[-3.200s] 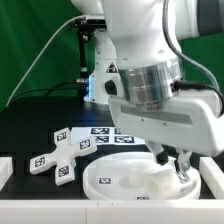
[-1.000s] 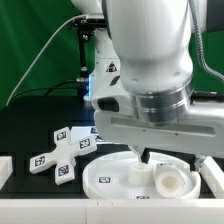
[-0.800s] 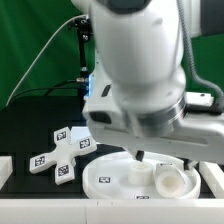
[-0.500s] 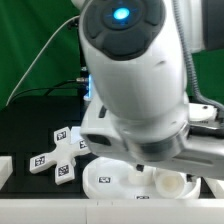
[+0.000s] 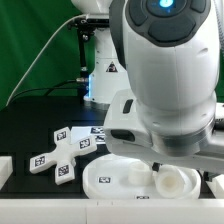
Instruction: Assemble round table
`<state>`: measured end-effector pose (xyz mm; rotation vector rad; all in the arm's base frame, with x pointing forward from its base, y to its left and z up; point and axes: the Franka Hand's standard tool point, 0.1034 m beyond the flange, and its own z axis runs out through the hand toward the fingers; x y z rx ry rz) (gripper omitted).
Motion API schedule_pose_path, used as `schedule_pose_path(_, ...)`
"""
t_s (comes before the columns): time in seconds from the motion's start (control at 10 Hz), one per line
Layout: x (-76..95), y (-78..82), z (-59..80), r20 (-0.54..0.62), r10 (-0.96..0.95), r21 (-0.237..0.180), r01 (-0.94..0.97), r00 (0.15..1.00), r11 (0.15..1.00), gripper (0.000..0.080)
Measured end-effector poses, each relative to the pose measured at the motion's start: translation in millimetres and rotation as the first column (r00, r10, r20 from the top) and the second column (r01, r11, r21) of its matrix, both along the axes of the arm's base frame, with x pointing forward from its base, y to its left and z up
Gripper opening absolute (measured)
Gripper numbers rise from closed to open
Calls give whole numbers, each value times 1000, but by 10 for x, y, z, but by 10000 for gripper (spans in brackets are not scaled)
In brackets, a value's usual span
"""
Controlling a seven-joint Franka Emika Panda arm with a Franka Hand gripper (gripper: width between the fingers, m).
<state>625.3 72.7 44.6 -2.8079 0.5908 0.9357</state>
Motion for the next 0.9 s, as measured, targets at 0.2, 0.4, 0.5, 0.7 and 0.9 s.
schedule_pose_path(0.2,5,-99,-38,-25,-42,-16,41,999,999,649)
schedule_pose_path(0.4,8,-175,-170,-12,-62,-24,62,998,998,649)
schedule_pose_path(0.5,-22,-194,-217,-17,-67,-25,67,998,997,649)
schedule_pose_path(0.7,-67,-195,-235,-42,-107,-53,105,993,993,649)
schedule_pose_path(0.9,-62,-197,-237,-39,-106,-52,104,994,993,561)
